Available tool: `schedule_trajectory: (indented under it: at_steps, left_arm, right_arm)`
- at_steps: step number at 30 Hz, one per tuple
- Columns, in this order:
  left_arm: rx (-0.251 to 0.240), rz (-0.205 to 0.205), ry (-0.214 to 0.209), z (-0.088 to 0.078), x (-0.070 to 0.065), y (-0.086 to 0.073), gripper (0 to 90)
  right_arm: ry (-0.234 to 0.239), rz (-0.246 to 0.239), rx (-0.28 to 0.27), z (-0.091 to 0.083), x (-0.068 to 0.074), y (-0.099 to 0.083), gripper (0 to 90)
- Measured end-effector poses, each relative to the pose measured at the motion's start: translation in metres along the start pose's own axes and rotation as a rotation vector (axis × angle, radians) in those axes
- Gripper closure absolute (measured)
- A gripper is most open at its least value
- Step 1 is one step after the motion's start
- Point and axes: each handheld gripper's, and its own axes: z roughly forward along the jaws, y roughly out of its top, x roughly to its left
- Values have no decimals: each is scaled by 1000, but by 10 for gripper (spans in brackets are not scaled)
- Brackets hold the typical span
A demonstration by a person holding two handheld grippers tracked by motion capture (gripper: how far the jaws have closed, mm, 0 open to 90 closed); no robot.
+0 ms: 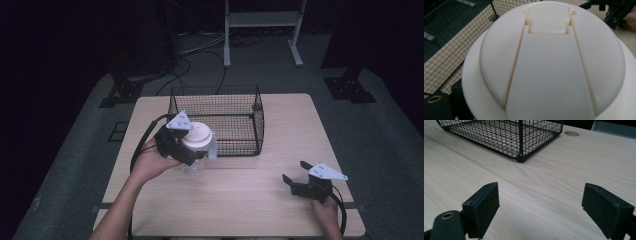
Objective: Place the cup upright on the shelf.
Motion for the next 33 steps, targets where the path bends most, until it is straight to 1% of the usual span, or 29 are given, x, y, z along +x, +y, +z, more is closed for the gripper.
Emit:
schedule_trajectory:
  at_steps: [1,3,6,7,8,13,16,18,20,23,24,26,28,29,32,33]
  left_arm:
    - [5,7,2,2,1,7,63]
    - [7,9,0,2,2,10,63]
    - [14,10,0,4,6,22,63]
    - [14,10,0,4,6,22,63]
    - [15,13,4,4,8,29,63]
    - [29,30,8,6,13,46,64]
    - [29,28,8,9,18,54,63]
    - [33,27,8,12,21,59,64]
    - [41,34,12,17,23,63,64]
    - [47,38,18,21,26,68,63]
    - [53,36,12,26,29,72,64]
    - [54,35,5,31,31,76,64]
    - [52,32,3,34,33,78,64]
    - [47,29,-6,39,36,80,64]
    - [40,26,-10,46,42,83,64]
    - [34,16,-15,49,44,84,64]
  right_arm:
    - [-2,1,-5,0,-1,0,135]
    - [-1,10,-2,0,-1,0,135]
    - [1,12,-6,-1,-1,0,135]
    - [1,13,-6,-1,-1,0,135]
    - [1,15,-8,-1,-1,0,134]
    - [3,20,-10,-1,-2,0,135]
    - [3,23,-11,-1,-2,0,135]
    - [3,24,-12,-1,-2,0,135]
    - [4,25,-14,-1,-3,0,135]
    - [7,39,-16,-1,-5,0,135]
    - [10,42,-19,-1,-5,0,134]
    - [11,47,-19,-1,-6,0,135]
    - [11,46,-19,-1,-5,0,135]
    - [7,42,-23,-1,-6,0,135]
    - [7,63,-35,-1,-8,0,135]
    - [9,68,-35,-2,-8,0,135]
